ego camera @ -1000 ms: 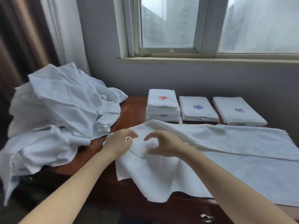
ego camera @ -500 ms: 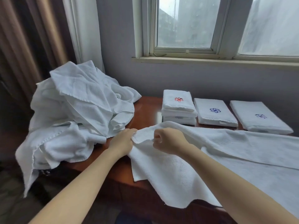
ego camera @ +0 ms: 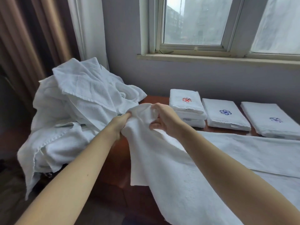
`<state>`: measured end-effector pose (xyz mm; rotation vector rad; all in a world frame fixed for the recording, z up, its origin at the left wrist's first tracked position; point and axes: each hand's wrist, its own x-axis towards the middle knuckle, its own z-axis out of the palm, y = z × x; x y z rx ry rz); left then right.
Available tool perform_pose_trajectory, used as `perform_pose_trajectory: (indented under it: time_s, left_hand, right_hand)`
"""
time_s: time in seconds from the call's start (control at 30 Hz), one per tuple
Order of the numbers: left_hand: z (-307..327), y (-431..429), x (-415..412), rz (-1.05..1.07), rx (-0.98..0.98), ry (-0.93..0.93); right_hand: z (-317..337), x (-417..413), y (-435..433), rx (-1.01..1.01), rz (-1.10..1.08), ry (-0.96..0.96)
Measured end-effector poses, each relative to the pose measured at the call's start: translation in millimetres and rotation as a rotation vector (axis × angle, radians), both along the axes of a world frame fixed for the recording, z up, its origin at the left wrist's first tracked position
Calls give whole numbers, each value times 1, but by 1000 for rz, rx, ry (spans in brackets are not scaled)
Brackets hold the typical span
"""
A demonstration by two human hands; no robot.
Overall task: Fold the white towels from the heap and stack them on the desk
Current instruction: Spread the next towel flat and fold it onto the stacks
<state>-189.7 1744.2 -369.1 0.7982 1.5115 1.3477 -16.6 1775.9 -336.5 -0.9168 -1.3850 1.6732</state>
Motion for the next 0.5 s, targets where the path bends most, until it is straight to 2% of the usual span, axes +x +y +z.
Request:
perform_pose_trajectory:
  time_s: [0.07,0.13,0.27,0.37,0.5]
  left_hand:
    - [1,-3,-5,-48,0,-93]
    - [-3,-11,-8,-85,-16,-118]
    - [-26,-25,-15,-78,-132,172]
    - [-34,-32,-18,-55,-168,352]
    - [-33,-47,-15,-59,-265,283]
  right_hand:
    - [2,-13,-1,-58,75,64]
    - [-5,-23,-2,-83,141,35]
    - [-30,-28,-3,-110,235,-166]
    - [-43,-21,-4,42,177,-332]
    - [-55,-11,-8,264,52,-469]
